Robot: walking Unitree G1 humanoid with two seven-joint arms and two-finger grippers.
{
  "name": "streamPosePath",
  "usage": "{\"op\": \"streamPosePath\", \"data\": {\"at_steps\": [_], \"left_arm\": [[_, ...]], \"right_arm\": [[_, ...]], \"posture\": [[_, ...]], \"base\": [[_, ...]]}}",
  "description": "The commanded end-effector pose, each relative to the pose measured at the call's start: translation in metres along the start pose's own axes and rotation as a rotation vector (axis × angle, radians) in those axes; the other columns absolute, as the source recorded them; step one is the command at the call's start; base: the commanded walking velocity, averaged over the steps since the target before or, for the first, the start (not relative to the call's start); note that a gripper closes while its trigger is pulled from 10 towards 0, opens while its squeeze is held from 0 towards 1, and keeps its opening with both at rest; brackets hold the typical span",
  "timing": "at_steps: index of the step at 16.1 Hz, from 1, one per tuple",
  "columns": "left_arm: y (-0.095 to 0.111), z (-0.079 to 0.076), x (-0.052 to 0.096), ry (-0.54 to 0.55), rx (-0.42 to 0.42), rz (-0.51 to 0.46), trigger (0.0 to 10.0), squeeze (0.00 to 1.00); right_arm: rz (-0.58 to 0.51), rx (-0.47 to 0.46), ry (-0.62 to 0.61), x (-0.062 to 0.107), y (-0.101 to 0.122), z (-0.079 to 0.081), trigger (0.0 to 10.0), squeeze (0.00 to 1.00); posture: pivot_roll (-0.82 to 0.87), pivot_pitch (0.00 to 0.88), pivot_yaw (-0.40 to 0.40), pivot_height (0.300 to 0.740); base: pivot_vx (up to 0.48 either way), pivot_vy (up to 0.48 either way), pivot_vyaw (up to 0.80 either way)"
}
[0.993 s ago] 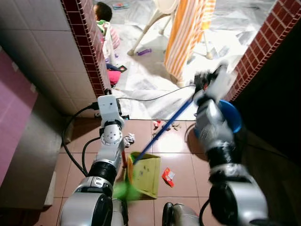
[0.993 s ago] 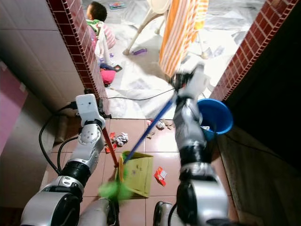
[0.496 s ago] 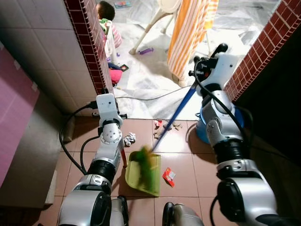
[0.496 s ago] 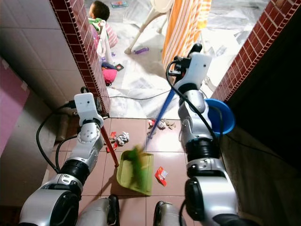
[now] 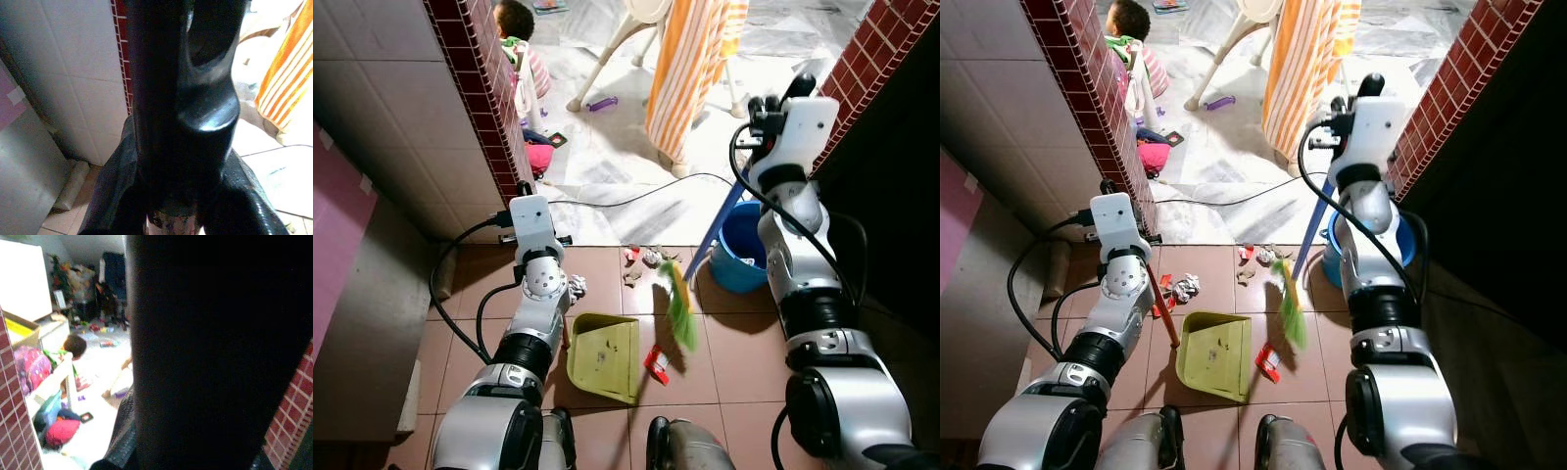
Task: Sweep floor
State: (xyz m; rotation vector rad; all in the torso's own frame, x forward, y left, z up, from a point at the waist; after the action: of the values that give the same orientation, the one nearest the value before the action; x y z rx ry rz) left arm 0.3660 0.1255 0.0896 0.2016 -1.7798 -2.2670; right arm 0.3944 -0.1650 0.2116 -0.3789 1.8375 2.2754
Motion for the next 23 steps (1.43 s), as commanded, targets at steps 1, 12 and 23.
{"op": "streamPosePath", "data": {"at_steps": [1, 12, 23], "left_arm": [[-0.046, 0.005, 0.014, -0.014, -0.130, 0.175, 10.0, 0.00], [-0.051, 0.003, 0.016, -0.017, -0.107, 0.209, 10.0, 0.00], [-0.067, 0.011, 0.017, 0.065, 0.166, 0.388, 10.0, 0.00]], "right_arm": [[0.002, 0.016, -0.022, 0.002, 0.000, -0.005, 10.0, 0.00], [0.188, -0.272, -0.116, 0.018, -0.030, -0.007, 10.0, 0.00], [0.041, -0.156, -0.103, 0.005, 0.004, -0.020, 10.0, 0.00]], "posture": [[-0.02, 0.171, -0.038, 0.740], [-0.03, 0.171, -0.043, 0.740], [-0.04, 0.162, -0.040, 0.740]], "base": [[0.000, 0.000, 0.00], [0.000, 0.000, 0.00], [0.000, 0.000, 0.00]]}}
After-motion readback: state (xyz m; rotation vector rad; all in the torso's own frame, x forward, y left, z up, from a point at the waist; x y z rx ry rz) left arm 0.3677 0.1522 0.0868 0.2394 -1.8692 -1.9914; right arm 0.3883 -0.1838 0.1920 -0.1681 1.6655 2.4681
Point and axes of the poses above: a point about 5 cm out from each wrist's last joint towards the gripper, its own x axis pointing back from the gripper into the wrist, its own y axis along the axis of the wrist's last joint, z = x × y, the point moved 2 cm from there along -x, pointing out of the wrist towards the gripper, and after that the axes turned 13 degrees about -x, right-handed, at the moved point
